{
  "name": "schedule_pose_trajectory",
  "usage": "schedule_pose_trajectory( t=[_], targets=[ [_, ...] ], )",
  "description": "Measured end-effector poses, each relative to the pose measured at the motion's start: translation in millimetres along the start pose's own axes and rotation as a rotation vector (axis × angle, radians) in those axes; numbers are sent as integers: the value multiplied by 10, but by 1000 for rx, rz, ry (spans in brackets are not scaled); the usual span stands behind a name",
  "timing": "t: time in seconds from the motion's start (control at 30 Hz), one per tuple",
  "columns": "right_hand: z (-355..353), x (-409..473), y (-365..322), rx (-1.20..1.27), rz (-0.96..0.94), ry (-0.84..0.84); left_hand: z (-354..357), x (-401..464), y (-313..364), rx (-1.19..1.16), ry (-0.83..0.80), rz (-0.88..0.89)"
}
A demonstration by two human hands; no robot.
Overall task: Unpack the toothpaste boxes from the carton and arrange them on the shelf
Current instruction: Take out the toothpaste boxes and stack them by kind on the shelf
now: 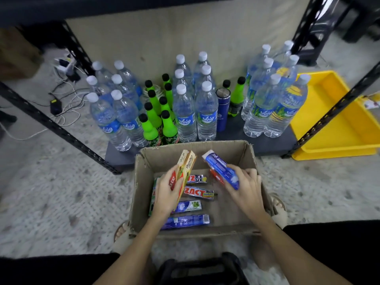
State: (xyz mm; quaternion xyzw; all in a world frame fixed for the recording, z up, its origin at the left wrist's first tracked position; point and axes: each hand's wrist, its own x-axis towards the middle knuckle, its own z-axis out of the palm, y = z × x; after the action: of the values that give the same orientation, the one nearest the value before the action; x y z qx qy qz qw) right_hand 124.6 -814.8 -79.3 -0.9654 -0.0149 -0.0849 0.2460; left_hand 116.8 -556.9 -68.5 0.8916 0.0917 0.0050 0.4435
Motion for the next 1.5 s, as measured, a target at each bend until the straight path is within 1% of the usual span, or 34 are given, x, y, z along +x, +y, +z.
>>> schedule_pose_trajectory(
  t=[0.13,0.27,0.33,0.5,0.6,0.7,0.77,0.87,1.0,1.1,1.23,1.3,1.37,1.43,1.5],
  targets=[
    [-359,64,-216,138,-10,75,-200,-93,255,58,81,84],
    [-800,233,-380,202,-78,118,-554,-127,604,119,137,210],
    [-1063,360,-462,241,-114,125,-757,-103,781,145,162,240],
    [-1868,633,-739,349,-247,156,-1277,-73,1402,59,216,288],
    [-2342,821,-833,411,-328,123,-1589,-64,1796,26,256,353],
    [-2845,977,-978,481,-383,109,-1872,-36,2152,52,291,450],
    [-3185,1057,-1068,473,-417,118,-2043,0,2403,61,307,493],
    [-3616,1226,-1132,478,-424,86,-2269,106,2774,96,346,580],
    [-4065,1483,-1177,473,-440,78,-2526,279,3237,128,383,702],
    [-4349,1592,-1193,523,-456,29,-2682,417,3487,177,383,788],
    [-4557,1812,-1126,589,-478,54,-2740,658,3672,180,370,814],
    [-4593,1999,-1091,576,-478,46,-2676,854,3743,196,344,788],
    [-4574,2227,-1012,508,-474,26,-2602,1072,3807,256,299,751],
    [-4517,2463,-880,350,-444,16,-2546,1272,3868,305,244,721],
    [-4467,2693,-720,197,-365,-16,-2515,1440,3908,299,223,689]
  ],
)
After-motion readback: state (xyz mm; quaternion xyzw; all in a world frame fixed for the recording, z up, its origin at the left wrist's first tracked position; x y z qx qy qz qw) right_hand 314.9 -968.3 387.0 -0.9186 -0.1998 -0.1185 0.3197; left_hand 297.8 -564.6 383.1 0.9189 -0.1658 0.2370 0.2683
